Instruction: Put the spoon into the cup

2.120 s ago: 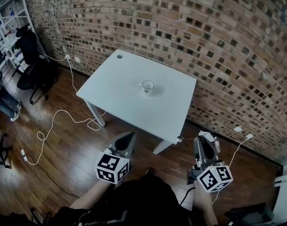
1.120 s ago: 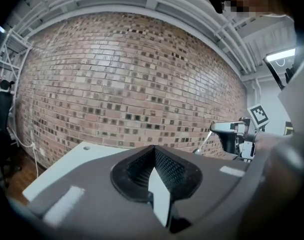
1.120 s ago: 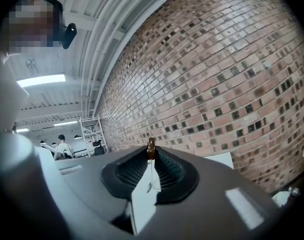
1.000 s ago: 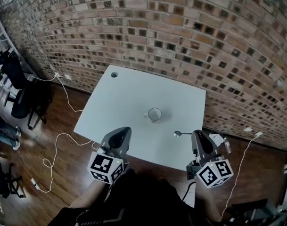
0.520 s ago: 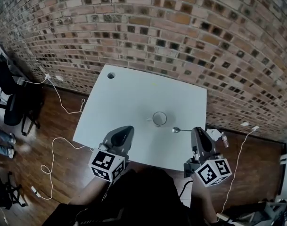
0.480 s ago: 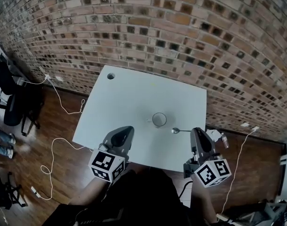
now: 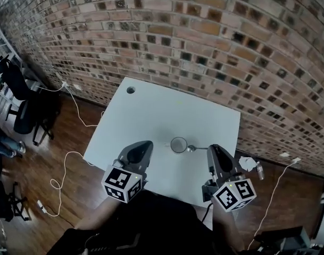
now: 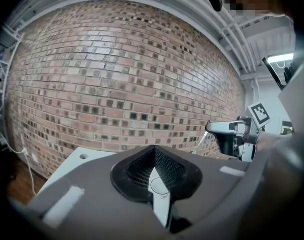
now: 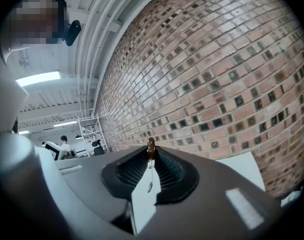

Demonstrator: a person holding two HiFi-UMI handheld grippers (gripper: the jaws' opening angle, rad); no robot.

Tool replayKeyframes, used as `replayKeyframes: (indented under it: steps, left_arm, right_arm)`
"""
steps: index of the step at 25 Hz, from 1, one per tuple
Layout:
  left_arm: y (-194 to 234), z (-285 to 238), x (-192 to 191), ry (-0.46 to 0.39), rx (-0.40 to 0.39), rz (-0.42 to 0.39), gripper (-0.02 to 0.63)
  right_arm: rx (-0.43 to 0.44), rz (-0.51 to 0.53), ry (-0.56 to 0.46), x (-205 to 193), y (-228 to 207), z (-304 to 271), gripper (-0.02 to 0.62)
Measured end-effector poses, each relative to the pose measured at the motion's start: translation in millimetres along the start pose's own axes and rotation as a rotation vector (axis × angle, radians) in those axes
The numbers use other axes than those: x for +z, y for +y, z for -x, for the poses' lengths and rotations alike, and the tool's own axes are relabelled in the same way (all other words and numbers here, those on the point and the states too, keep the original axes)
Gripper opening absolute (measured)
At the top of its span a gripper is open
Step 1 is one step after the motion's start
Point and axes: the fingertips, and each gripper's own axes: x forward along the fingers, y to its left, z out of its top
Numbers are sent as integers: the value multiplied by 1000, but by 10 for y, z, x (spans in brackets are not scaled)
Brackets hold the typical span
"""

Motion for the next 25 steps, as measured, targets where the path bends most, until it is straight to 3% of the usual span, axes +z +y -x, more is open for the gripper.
replayKeyframes:
  steps: [4,7,11,20,25]
  left_arm:
    - [-89,-170,-3,38,-48,-51,-6]
    - [-97,-215,1,32,-70,-34,-6]
    - [59,-240,-56,38,-83,22,-6]
    - [537,-245,-207,35,-93,58,-6]
    - [555,-394,-402,62,-126,24,-6]
  right_arm:
    - [32,-17,42,-141,-34,-169,49]
    - [29,-33,50,-166,-17,-234,49]
    - [-43,-50,39,-293,-122,-362,49]
    - [-177,-46,62,-767,-316,-626,49]
    - [-203,-25,130,-1131,-435,-696,49]
